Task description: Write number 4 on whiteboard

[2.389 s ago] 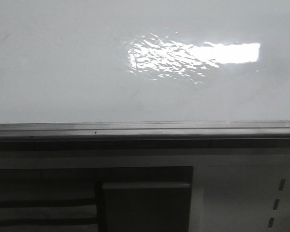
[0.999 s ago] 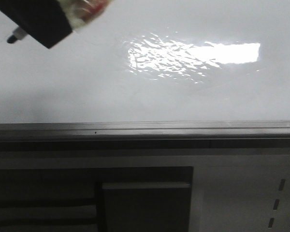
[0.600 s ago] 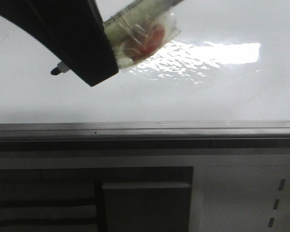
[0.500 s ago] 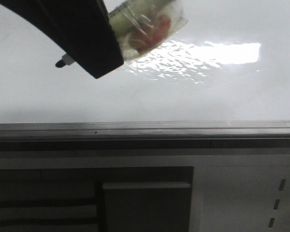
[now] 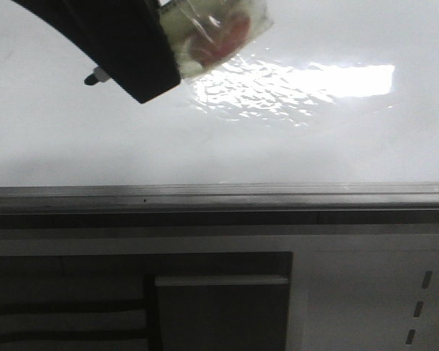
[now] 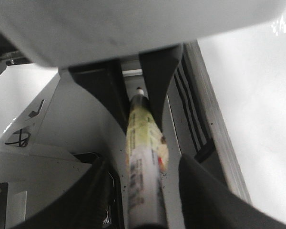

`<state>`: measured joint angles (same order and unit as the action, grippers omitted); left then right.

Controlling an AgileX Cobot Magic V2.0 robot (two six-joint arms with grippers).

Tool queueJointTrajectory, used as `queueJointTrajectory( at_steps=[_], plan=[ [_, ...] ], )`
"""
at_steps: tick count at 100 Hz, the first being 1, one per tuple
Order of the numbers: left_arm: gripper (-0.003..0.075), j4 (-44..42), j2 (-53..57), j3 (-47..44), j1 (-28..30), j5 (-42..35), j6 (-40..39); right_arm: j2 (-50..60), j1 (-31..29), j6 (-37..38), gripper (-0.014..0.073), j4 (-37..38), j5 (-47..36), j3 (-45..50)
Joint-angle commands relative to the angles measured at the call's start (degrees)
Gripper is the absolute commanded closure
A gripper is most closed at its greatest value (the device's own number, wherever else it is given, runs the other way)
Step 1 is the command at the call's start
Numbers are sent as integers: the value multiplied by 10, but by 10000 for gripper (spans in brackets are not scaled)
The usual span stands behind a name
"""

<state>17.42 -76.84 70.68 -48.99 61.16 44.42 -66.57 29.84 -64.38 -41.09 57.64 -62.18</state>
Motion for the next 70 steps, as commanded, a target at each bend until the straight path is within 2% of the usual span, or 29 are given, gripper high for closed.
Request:
queueJointTrajectory(
  at_steps=[1, 33, 52, 63, 70],
  plan=[
    [741, 14, 14, 18, -4, -28, 2, 3, 2, -8, 303, -36, -18, -20],
    [741, 14, 14, 18, -4, -29, 13, 1, 2, -8, 324, -41, -20, -20],
    [741, 14, 14, 18, -4, -30, 14, 1, 2, -8, 532, -41, -18, -20],
    [733, 14, 14, 18, -4, -31, 14, 1, 2, -8, 620, -41, -12, -20],
    [664, 14, 14, 18, -4, -34, 14, 1, 2, -8, 655, -41, -9, -20]
  ],
)
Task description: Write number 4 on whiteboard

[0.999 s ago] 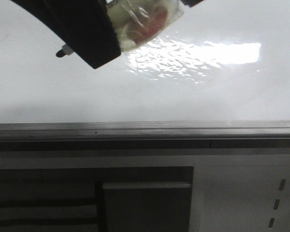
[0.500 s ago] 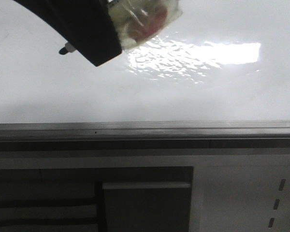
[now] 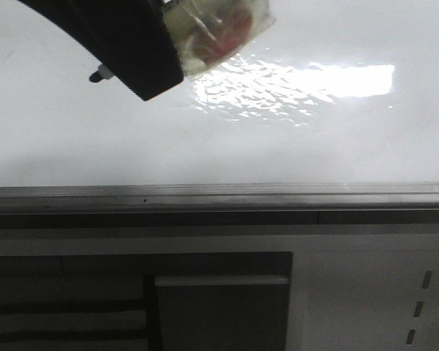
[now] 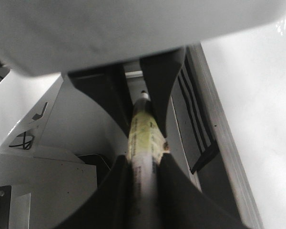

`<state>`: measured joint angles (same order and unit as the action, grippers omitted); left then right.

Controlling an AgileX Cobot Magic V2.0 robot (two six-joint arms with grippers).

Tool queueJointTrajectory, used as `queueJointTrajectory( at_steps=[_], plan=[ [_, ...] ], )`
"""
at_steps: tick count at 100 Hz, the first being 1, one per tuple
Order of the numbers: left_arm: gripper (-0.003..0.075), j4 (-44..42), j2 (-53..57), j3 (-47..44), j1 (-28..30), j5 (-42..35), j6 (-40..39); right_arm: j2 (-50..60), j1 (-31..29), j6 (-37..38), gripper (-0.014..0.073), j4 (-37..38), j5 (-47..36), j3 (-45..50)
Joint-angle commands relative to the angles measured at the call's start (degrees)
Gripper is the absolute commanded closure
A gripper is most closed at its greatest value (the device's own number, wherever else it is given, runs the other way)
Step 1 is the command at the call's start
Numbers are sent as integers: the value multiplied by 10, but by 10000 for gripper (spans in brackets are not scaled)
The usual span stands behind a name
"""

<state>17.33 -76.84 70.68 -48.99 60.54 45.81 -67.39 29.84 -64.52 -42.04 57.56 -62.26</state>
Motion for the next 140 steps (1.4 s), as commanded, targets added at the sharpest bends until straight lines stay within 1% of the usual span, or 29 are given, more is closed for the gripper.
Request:
queueJointTrajectory(
  at_steps=[1, 7, 12, 17, 22, 27, 34, 43, 50, 53, 63, 67, 74, 83, 90, 106, 111, 116, 123, 134, 140],
  plan=[
    [642, 15, 14, 18, -4, -27, 0, 9, 2, -7, 659, -31, -9, -19],
    [531, 15, 14, 18, -4, -36, 0, 9, 2, -7, 659, -31, -9, -19],
    [412, 13, 14, 18, -4, -43, 0, 9, 2, -7, 659, -25, -9, -19],
    [334, 7, 17, 21, -3, -50, -9, 11, 2, -7, 659, -13, -11, -20],
    [298, 4, 25, 24, -2, -54, -21, 15, 2, 1, 658, 1, -19, -20],
    [302, -4, 38, 24, -1, -65, -37, 26, 2, 20, 658, 22, -33, -20],
    [313, -5, 64, 23, 7, -70, -56, 46, 1, 64, 658, 64, -55, -20],
    [324, -5, 108, 15, 31, -70, -82, 79, 1, 138, 658, 140, -75, -20],
    [324, -5, 148, -5, 58, -70, -99, 108, 1, 214, 658, 209, -76, -20],
    [324, -5, 166, -20, 75, -70, -106, 121, 1, 255, 658, 244, -77, -16],
    [324, -4, 232, -77, 129, -86, -117, 168, -1, 359, 658, 325, -94, 14],
    [324, -3, 261, -106, 152, -107, -127, 186, -1, 398, 658, 343, -107, 35],
    [324, 11, 308, -156, 187, -154, -145, 213, -1, 446, 658, 346, -129, 74],
    [325, 41, 354, -213, 218, -214, -150, 233, -1, 451, 658, 343, -150, 114],
    [325, 65, 374, -241, 235, -243, -150, 236, -1, 451, 658, 343, -172, 130],
    [330, 77, 378, -262, 243, -248, -150, 236, 3, 451, 658, 336, -192, 133],
    [337, 77, 378, -263, 243, -248, -150, 233, 3, 452, 658, 322, -201, 130],
    [337, 77, 378, -263, 243, -248, -150, 224, 1, 472, 658, 304, -203, 120],
    [337, 77, 378, -263, 243, -248, -150, 199, 0, 494, 658, 302, -177, 90],
    [346, 77, 378, -263, 243, -248, -150, 140, 0, 493, 658, 304, -91, 24],
    [356, 77, 378, -263, 243, -248, -150, 108, 0, 487, 658, 313, -63, -13]
  ],
)
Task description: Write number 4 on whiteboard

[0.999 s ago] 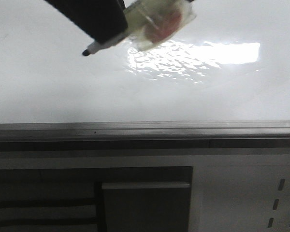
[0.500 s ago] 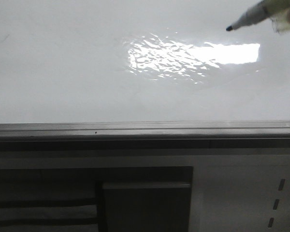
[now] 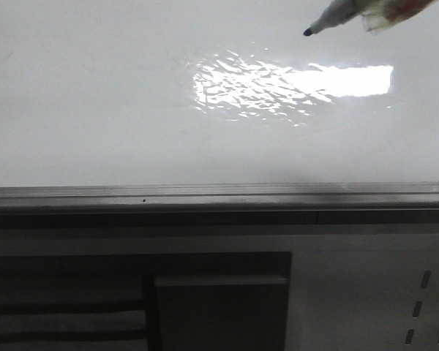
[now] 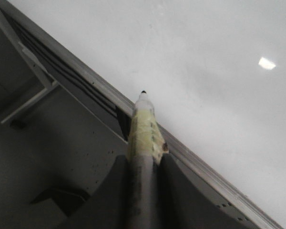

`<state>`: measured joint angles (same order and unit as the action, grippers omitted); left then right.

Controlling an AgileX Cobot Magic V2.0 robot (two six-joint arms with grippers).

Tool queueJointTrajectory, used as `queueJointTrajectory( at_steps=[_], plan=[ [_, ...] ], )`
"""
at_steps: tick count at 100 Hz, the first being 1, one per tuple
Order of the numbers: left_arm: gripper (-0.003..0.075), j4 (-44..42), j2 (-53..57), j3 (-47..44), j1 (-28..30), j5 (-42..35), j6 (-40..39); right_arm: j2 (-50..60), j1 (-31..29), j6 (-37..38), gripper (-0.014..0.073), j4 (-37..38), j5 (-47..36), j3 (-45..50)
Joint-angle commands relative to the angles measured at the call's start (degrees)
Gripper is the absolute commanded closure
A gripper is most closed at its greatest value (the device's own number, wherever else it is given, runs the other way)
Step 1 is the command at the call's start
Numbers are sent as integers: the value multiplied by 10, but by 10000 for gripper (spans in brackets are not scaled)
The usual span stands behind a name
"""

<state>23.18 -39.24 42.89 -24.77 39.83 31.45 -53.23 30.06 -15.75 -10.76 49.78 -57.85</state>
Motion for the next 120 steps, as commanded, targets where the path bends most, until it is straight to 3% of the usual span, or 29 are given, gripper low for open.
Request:
queueJointTrajectory(
  at_steps=[1, 9, 19, 34, 40, 60, 76, 120],
  plan=[
    [358, 19, 2, 15, 1, -41, -6, -37, -2, -1, 658, 0, 18, -61],
    [370, 19, 2, 15, 1, -41, -6, -65, -2, -1, 658, 0, 15, -91],
    [388, 19, 2, 15, 1, -41, -6, -83, -1, -1, 658, -28, -47, -80],
    [416, 19, 2, 15, 1, -40, -6, -70, 29, -1, 658, -63, -249, 32],
    [428, 19, 2, 15, 1, -40, -6, -74, 37, -1, 658, -69, -286, 57],
    [462, 19, 2, 15, 1, -43, -6, -140, 36, -1, 658, -60, -247, -5],
    [491, 18, 2, 15, 1, -43, -6, -183, -7, -1, 658, -58, -193, -67],
    [505, 17, 2, 15, 1, -45, -6, -219, -25, -7, 658, -37, -141, -75]
  ],
)
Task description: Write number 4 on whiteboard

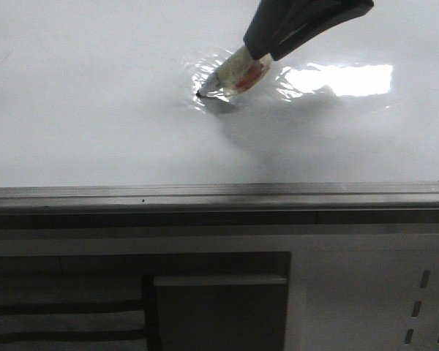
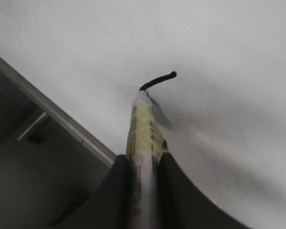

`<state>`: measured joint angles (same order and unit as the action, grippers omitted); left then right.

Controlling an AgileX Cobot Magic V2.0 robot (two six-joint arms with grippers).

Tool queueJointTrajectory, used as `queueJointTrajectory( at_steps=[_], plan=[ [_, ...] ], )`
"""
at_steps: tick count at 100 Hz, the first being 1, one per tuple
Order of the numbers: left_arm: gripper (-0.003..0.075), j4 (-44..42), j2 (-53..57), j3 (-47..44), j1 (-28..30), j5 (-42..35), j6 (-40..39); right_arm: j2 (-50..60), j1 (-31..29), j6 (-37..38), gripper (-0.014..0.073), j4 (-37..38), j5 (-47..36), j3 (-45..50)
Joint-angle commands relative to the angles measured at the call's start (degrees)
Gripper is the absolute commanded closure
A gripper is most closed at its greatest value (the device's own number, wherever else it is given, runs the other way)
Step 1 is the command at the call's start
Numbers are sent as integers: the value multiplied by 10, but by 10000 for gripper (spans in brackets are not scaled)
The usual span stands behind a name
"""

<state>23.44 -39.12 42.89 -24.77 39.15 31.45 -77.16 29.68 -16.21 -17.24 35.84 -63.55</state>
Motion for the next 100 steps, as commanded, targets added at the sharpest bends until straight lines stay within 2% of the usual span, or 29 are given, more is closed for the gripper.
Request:
queueJointTrajectory(
  at_steps=[1, 15, 26, 48, 67, 74, 89, 100],
  plan=[
    [505, 14, 1, 15, 1, -38, -6, 23, -27, -3, 658, 31, 0, -18],
    [505, 7, 1, 15, 1, -39, -6, 77, -83, -2, 658, 43, 42, 0],
    [514, 7, 1, 15, 1, -40, -6, 100, -94, -2, 658, 50, 50, 14],
    [514, 7, 1, 15, 1, -40, -6, 94, -25, -30, 658, 20, -9, -8],
    [515, 7, 1, 15, 1, -44, -6, 54, -22, -30, 658, 26, -37, -17],
    [514, 7, 1, 15, 1, -46, -6, 36, -22, -30, 658, 35, -29, -17],
    [514, 7, 1, 15, 1, -46, -6, 9, -16, -37, 658, 46, 56, -17],
    [514, 7, 1, 15, 0, -46, -4, 38, 14, -53, 658, 46, 49, -18]
  ],
)
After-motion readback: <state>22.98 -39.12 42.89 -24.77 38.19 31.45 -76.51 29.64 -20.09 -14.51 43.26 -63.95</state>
